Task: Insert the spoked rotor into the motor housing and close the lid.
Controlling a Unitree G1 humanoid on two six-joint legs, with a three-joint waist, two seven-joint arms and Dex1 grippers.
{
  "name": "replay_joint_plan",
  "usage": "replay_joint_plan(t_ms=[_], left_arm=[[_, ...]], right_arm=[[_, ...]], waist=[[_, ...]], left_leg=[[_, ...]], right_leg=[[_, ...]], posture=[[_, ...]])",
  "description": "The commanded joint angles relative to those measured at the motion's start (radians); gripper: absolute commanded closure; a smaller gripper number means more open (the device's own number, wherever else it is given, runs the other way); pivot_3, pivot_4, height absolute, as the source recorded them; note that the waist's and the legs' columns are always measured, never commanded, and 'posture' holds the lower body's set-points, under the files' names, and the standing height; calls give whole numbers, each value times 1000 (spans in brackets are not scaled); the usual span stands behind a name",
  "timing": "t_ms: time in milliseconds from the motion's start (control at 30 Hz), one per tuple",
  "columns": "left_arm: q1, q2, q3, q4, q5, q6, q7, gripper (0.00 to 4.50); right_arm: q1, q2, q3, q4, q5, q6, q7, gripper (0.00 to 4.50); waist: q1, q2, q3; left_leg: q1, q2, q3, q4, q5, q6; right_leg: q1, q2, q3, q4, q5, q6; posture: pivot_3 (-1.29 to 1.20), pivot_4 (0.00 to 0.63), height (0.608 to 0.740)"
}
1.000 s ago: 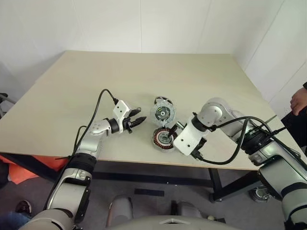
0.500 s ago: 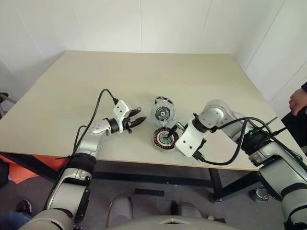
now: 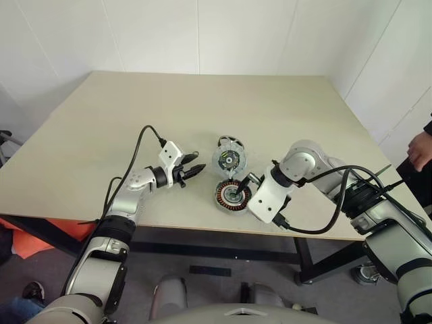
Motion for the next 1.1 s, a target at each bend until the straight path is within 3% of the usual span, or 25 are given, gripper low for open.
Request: replay_joint_plan(t_ms=[33,667,1100], left_arm=[[-4,5,5,-38,-2,-7,5,2357],[61,26,16,-135,-13,38,39,2357],[63,24,10,-145,-13,50,46,2357]], right_arm=[[-26,-11,-28,-10,7,-23,-1,26],[-100,114,11,30,-41,36,-4,26],[-77,138,27,-18,-74,87,0,26]], waist=[[0,0,0],[-4,0,0],[-4,0,0]], left_leg=[[0,0,0,0,0,0],[0,1,0,-1,0,0],[-2,1,1,-1,0,0]], right_leg=[[0,0,0,0,0,0],[-1,1,0,0,0,0],[-3,1,0,0,0,0]], posture=[[0,0,740],[0,0,740],[0,0,740]])
